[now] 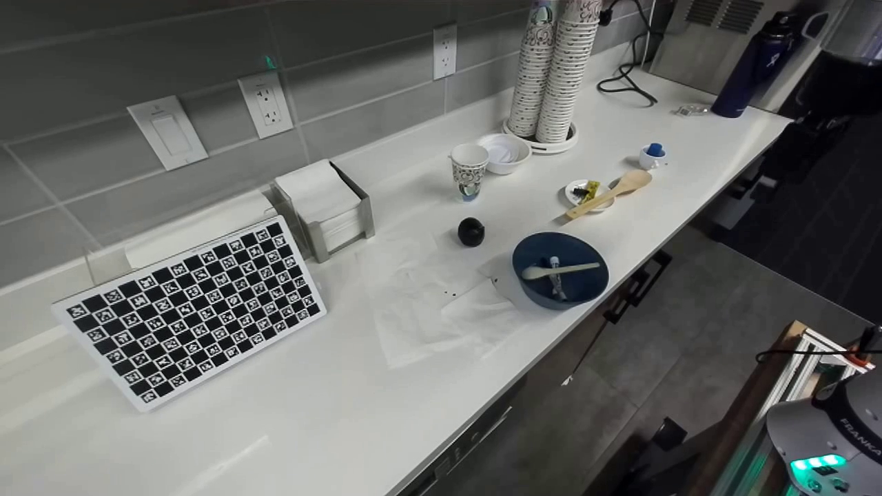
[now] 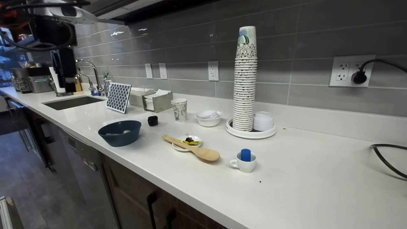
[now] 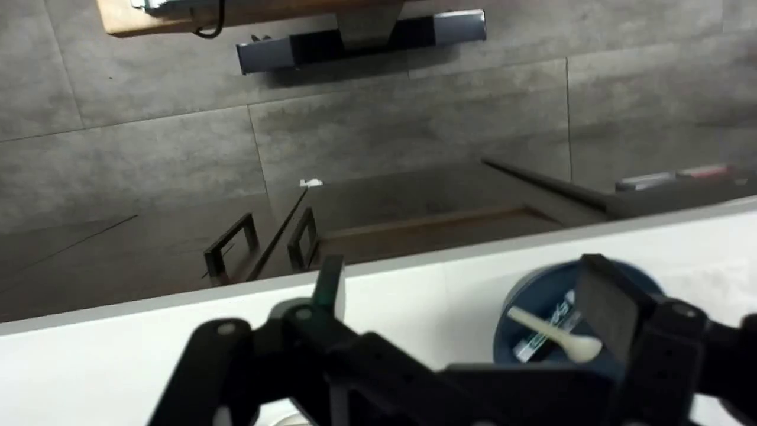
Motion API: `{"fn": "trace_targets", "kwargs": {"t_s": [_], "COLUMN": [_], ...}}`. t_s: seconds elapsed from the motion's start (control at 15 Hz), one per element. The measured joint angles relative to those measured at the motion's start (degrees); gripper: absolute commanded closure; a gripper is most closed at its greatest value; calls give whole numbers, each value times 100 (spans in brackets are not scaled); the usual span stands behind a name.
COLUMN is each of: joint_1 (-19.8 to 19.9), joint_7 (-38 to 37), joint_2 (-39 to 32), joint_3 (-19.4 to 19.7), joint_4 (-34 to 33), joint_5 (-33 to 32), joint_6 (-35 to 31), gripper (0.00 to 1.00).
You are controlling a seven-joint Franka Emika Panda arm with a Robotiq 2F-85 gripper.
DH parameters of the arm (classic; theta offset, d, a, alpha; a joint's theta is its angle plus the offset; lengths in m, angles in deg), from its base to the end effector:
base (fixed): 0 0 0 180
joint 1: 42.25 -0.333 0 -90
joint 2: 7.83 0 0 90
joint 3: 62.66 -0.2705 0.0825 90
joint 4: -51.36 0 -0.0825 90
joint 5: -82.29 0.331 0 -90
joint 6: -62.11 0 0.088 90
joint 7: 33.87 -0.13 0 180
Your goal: Pick up the blue object from the white mug and place it in the dark green bowl
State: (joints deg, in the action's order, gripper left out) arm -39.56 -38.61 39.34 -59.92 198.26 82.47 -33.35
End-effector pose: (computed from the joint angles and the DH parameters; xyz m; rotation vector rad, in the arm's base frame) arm 0.2748 -0.0262 0.4664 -3.0913 0.2499 0.1166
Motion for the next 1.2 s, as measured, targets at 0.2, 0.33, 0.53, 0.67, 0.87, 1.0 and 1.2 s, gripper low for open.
{"fn": "trace_targets", "kwargs": {"t_s": [0.2, 0.33, 0.53, 0.67, 0.87, 1.0, 1.2], "joint_1": [566, 867, 1048, 1047, 1047, 1047, 1047], "joint_7": [256, 375, 382, 377, 373, 373, 373], "joint_2": [-252, -626, -1274, -1477, -1518, -1518, -1518], "joint_3": [828, 1306, 1617, 1591, 1567, 1567, 1567], "joint_4": [-163, -410, -874, -1002, -1038, -1051, -1054], "joint_5": [-67, -67, -48, -41, -41, -41, -41], "joint_6": [-790, -1285, -1564, -1577, -1577, -1577, -1577], "gripper": [0, 0, 0, 0, 0, 0, 0]}}
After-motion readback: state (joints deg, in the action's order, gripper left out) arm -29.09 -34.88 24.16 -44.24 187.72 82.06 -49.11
